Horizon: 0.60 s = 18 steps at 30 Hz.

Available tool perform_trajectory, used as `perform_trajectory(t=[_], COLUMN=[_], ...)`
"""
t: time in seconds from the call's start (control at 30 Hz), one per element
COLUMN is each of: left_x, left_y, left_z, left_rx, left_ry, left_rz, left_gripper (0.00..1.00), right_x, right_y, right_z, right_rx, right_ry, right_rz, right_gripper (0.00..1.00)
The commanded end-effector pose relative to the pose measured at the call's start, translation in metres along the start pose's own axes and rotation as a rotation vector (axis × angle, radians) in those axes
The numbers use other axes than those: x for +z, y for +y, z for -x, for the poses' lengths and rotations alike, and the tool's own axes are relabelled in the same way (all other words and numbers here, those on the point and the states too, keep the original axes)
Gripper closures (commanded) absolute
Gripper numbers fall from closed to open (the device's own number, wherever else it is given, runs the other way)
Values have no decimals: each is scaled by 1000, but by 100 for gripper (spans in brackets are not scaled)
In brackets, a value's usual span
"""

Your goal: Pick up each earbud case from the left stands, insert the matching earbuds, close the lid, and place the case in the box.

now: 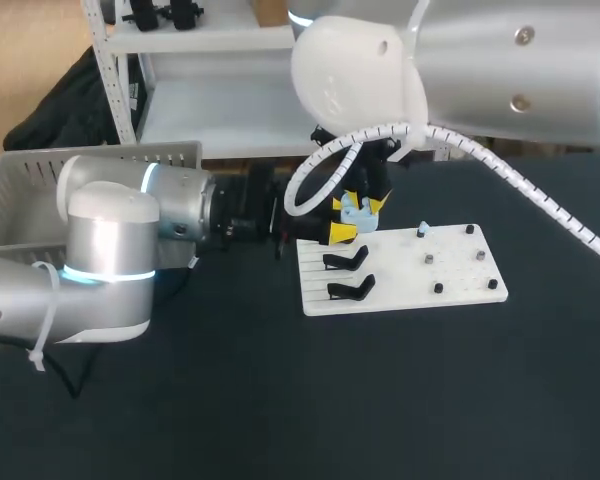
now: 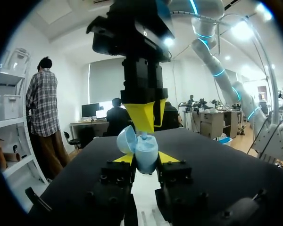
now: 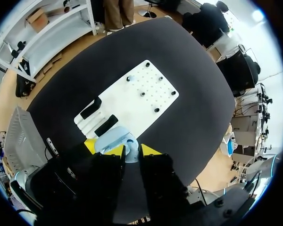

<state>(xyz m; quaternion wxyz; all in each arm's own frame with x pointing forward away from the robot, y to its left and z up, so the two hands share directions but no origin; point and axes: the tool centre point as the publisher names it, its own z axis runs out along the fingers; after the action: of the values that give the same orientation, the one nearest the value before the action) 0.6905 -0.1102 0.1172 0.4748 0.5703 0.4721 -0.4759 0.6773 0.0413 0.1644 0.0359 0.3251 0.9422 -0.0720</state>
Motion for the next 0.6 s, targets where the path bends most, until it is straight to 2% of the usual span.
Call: perform_trajectory(t=[0.03, 0.6], left_x=[0, 0], left_y=[1, 1], left_z=[-1, -1], left_rx=[1, 1], left_ry=[-2, -2], left_rz=[-2, -2], left_gripper=[100, 100], right_x=[0, 6], right_y=[3, 4], right_z=[1, 3], right_rx=[0, 4], right_ry=[2, 12], right_rz=[-6, -19], right_gripper=[100, 100])
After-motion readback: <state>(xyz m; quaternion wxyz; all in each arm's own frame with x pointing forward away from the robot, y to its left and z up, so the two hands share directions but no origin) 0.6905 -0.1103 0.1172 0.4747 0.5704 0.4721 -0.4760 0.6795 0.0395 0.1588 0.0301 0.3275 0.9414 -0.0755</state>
